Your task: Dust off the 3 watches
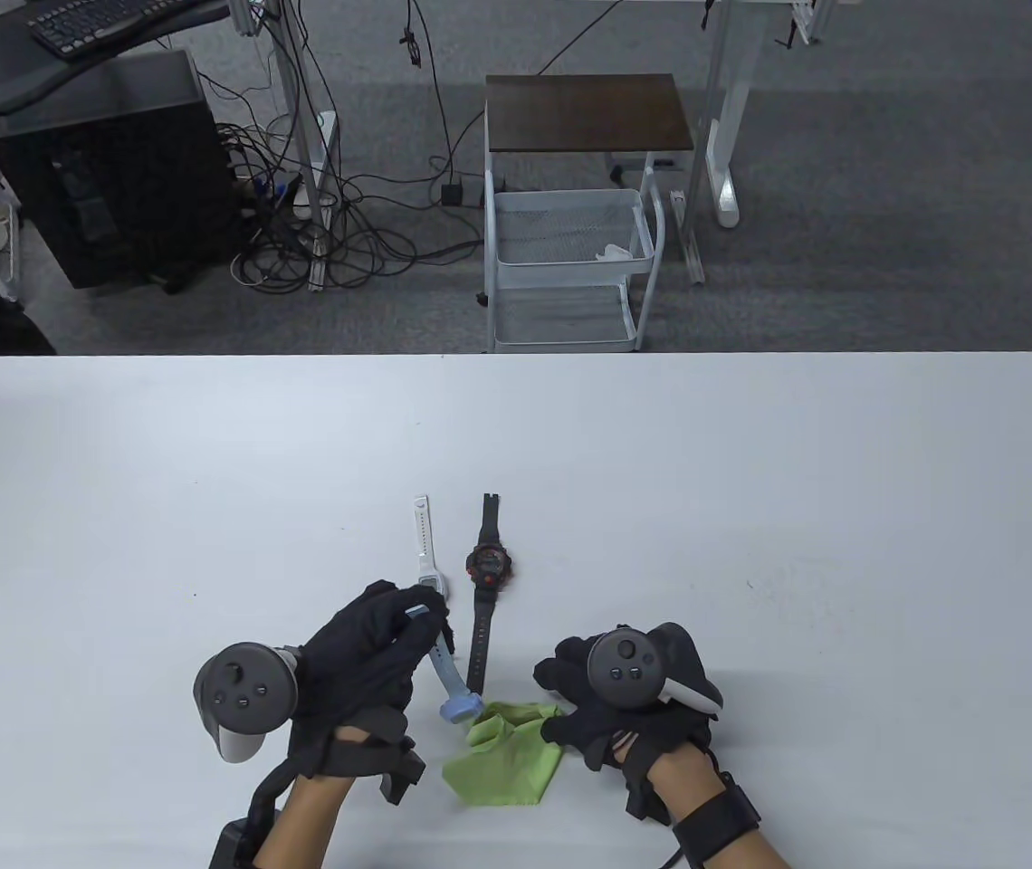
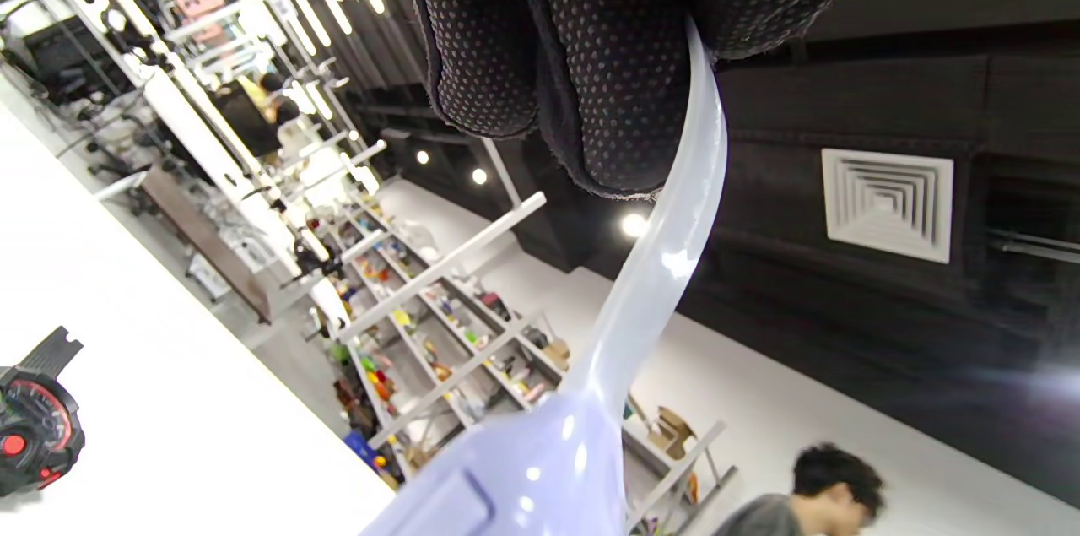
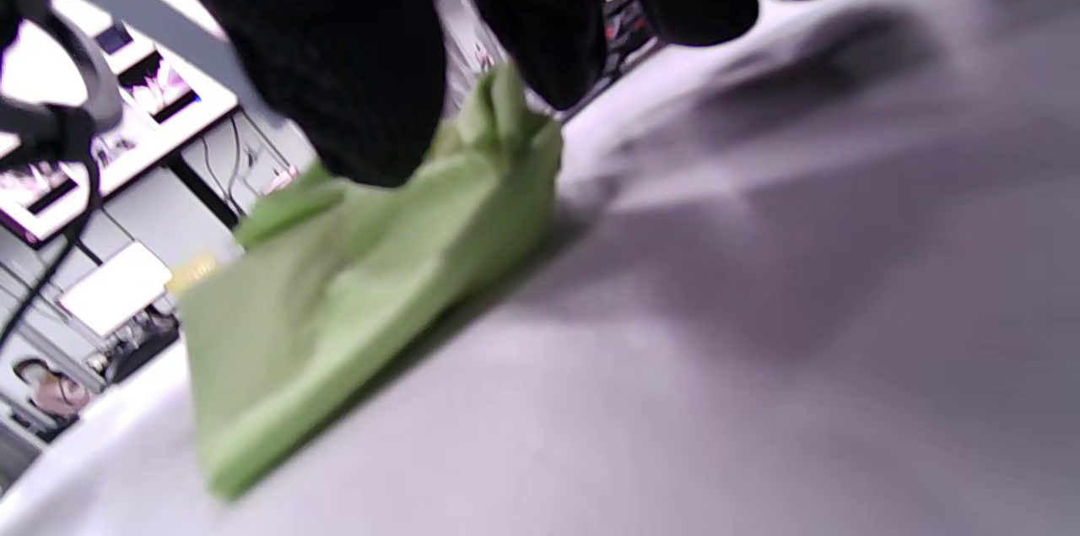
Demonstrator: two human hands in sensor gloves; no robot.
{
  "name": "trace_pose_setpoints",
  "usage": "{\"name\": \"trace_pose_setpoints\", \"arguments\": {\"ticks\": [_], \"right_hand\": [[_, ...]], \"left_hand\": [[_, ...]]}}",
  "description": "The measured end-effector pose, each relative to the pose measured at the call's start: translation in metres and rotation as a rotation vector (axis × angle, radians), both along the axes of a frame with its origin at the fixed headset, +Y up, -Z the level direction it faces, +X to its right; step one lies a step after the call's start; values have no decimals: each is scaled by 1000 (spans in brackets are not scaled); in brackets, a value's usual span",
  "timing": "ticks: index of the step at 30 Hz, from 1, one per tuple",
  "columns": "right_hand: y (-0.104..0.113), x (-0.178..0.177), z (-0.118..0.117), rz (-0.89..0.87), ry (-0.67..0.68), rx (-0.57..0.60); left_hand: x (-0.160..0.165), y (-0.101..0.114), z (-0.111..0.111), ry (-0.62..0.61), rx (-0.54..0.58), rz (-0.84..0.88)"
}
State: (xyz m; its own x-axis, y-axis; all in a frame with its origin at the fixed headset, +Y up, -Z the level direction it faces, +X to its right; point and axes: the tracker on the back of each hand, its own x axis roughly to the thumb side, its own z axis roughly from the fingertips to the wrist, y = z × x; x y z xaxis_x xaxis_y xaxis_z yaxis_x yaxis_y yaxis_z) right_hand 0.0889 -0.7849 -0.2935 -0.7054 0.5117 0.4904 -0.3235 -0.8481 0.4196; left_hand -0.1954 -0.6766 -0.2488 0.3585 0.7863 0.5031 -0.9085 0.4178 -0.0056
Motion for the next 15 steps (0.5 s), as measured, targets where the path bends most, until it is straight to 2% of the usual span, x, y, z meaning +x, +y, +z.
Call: {"name": "trace_pose_setpoints", "arguments": {"ticks": [6,15], "right_hand": [[-1,-7,1,56,2,51],[7,7,-3,-78,-87,92]], "left_hand": [[5,-4,-1,-24,-22,-10],[10,-5,-1,-50,-37,12]]}}
